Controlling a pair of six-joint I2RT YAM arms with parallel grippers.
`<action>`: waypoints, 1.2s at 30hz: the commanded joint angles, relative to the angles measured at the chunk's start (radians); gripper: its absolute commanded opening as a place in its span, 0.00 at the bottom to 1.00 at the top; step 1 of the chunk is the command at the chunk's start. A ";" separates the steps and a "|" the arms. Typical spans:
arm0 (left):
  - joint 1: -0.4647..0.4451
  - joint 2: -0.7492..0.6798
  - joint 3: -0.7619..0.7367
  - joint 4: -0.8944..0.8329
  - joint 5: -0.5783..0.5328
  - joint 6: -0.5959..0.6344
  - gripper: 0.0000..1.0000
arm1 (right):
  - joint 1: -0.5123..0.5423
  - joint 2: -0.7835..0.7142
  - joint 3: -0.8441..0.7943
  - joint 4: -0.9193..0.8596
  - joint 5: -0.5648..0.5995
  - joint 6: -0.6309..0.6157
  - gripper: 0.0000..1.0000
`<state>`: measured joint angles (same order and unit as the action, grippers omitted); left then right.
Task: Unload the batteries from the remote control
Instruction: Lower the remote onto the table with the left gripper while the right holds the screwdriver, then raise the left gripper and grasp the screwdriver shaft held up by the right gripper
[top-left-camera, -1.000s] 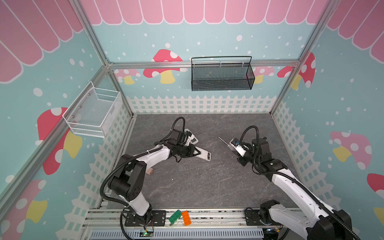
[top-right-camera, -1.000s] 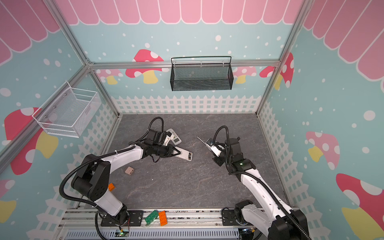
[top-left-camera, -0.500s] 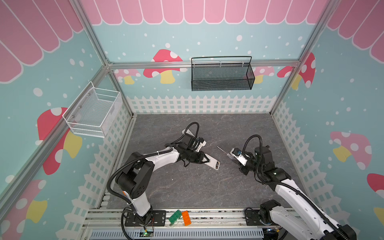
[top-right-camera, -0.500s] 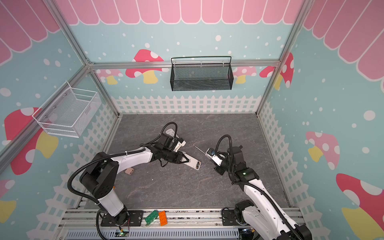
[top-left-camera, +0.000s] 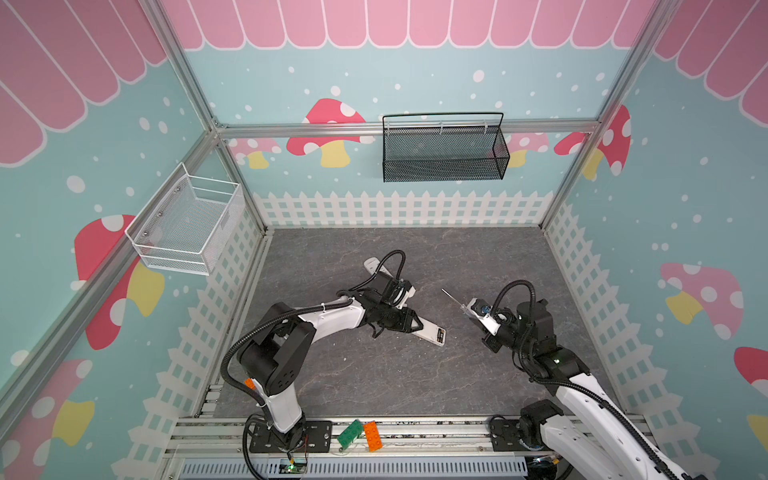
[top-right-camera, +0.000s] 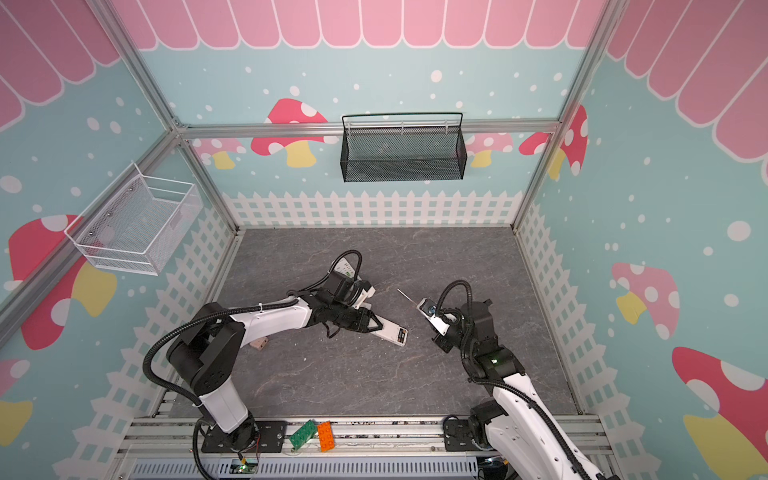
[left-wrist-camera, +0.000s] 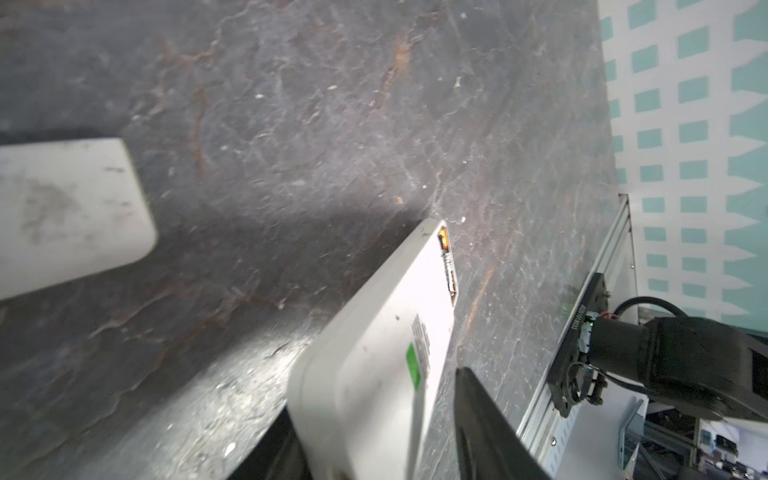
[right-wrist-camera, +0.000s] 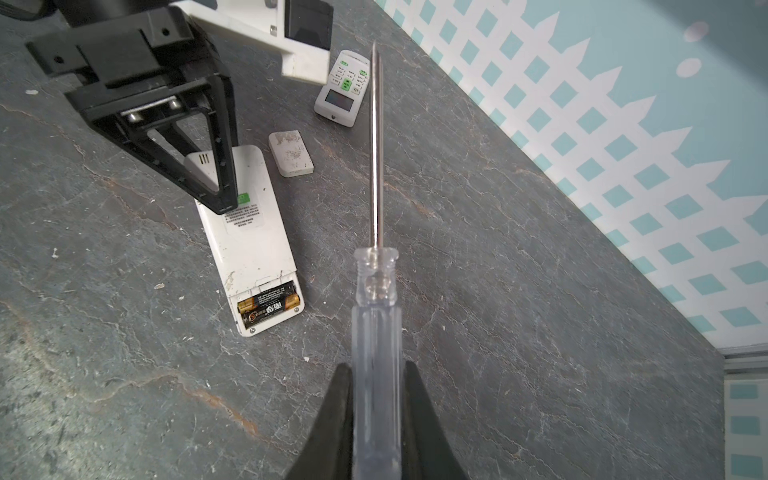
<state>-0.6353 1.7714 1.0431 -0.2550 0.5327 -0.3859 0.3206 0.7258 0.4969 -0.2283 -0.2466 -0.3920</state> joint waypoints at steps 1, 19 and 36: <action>0.002 -0.002 -0.009 -0.025 -0.084 -0.009 0.60 | 0.003 -0.032 -0.027 0.027 -0.005 -0.014 0.00; 0.088 -0.162 0.206 -0.276 -0.016 0.302 0.96 | 0.003 0.072 -0.008 0.083 -0.206 0.005 0.00; 0.327 -0.135 0.262 0.055 0.456 -0.227 0.90 | 0.114 0.024 -0.070 0.451 0.272 -0.335 0.00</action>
<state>-0.3042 1.6161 1.3262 -0.3264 0.8753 -0.4706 0.4221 0.7670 0.4339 0.1169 -0.0956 -0.5526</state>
